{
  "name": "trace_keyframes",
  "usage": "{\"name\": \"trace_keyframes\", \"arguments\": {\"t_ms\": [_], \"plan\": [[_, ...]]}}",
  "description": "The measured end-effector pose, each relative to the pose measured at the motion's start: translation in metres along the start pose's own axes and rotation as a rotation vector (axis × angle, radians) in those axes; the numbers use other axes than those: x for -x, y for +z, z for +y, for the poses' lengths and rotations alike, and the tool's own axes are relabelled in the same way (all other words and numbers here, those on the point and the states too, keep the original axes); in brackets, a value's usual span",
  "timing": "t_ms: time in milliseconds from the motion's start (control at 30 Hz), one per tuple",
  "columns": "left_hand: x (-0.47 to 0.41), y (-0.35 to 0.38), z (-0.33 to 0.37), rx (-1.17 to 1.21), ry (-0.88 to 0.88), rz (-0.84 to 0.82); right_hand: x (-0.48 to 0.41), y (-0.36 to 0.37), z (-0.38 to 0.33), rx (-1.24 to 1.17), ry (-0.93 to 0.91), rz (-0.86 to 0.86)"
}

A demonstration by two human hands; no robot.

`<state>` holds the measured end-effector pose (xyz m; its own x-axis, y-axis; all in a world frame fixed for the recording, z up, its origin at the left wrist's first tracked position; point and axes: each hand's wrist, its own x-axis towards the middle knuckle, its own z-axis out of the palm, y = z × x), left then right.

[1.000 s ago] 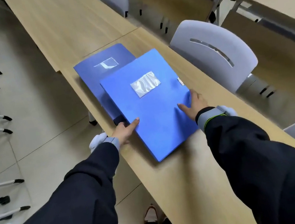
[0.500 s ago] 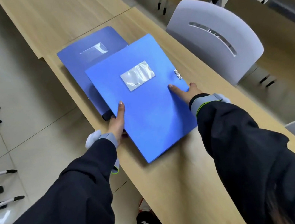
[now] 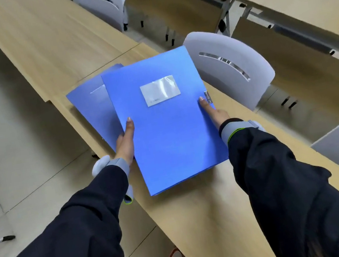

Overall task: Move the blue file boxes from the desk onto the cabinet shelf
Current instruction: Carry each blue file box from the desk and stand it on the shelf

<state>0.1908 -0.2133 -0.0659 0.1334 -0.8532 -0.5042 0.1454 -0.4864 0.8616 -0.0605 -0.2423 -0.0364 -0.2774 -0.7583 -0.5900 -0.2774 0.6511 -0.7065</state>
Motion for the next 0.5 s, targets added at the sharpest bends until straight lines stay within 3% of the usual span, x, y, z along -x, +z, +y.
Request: {"name": "trace_keyframes", "arguments": {"t_ms": [200, 500], "plan": [[-0.001, 0.028, 0.061, 0.104, 0.108, -0.182, 0.041, -0.032, -0.014, -0.215, -0.144, 0.178], [0.048, 0.115, 0.101, -0.046, 0.291, -0.489, 0.14, -0.109, 0.023, -0.508, -0.127, 0.533]]}}
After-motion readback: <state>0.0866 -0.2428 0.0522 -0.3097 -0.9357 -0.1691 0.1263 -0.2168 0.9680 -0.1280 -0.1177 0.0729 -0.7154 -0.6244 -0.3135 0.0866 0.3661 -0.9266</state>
